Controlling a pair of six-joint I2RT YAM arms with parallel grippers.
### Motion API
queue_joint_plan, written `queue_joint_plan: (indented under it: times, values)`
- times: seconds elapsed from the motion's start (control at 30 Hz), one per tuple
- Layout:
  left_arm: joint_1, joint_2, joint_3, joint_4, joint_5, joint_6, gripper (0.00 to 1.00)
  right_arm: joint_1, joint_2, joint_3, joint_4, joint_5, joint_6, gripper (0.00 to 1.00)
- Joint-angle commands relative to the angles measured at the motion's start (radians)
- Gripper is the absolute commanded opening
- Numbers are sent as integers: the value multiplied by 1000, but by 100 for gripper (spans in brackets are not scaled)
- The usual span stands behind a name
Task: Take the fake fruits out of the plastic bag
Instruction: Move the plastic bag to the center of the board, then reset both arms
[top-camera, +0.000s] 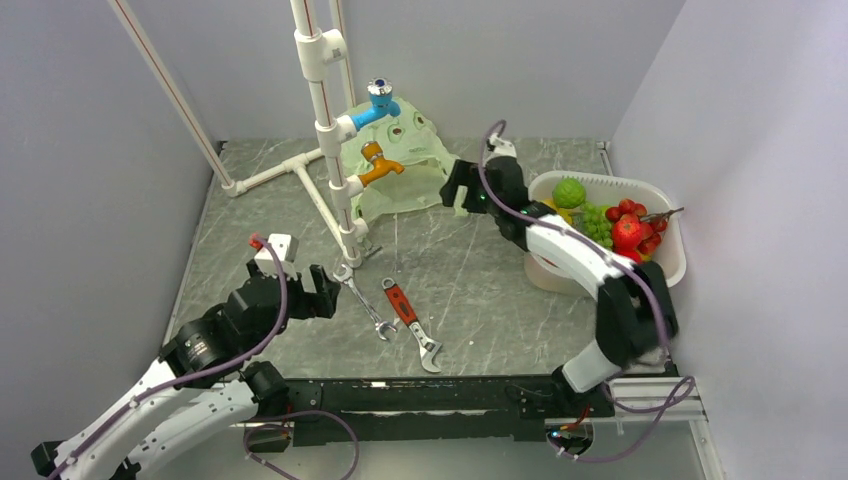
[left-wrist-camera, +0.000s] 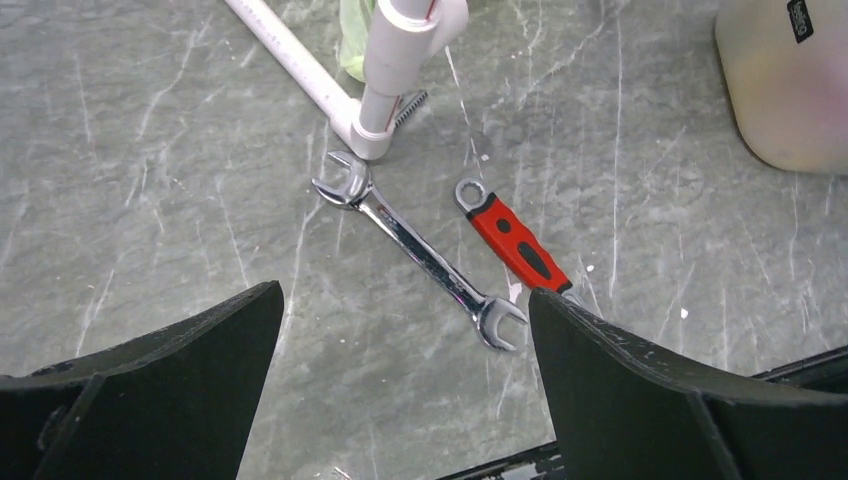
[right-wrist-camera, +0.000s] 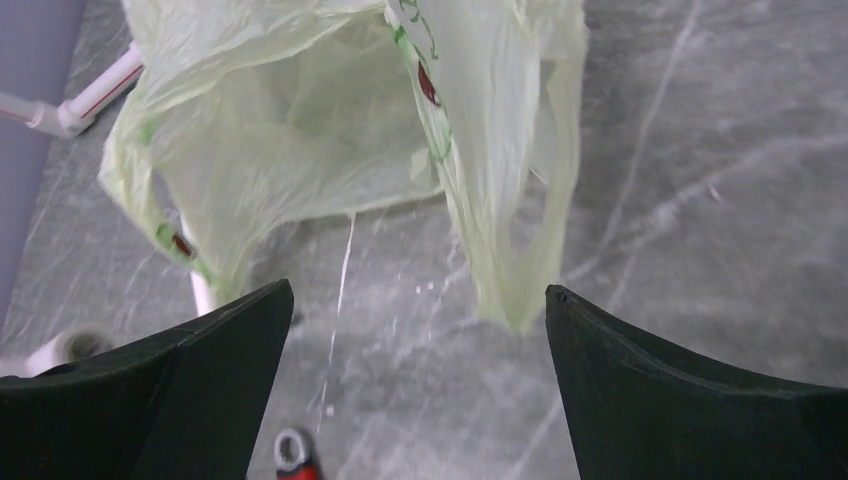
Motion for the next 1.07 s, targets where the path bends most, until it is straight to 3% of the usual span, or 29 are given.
queue_joint_plan:
  times: [0.0, 0.3, 0.47, 0.6, 0.87, 1.03]
  values:
    - [1, -38, -10, 87, -69, 51, 99, 1, -244, -113, -88, 62, -61, 99]
    - [1, -111, -54, 355, -64, 168, 100, 4, -764, -302, -267, 126, -192, 100]
    - [1, -122, -47, 426, -64, 243, 99, 4, -994, -307, -395, 233, -219, 100]
    - [1, -122, -10, 446, -86, 310, 99, 4, -1080, -250, -481, 318, -172, 100]
    - [0, -156, 31, 453, -74, 319, 99, 4, -1218, -275, -427, 247, -176, 100]
    - [0, -180, 14, 448, -95, 332, 99, 3, -1230, -297, -435, 361, -174, 100]
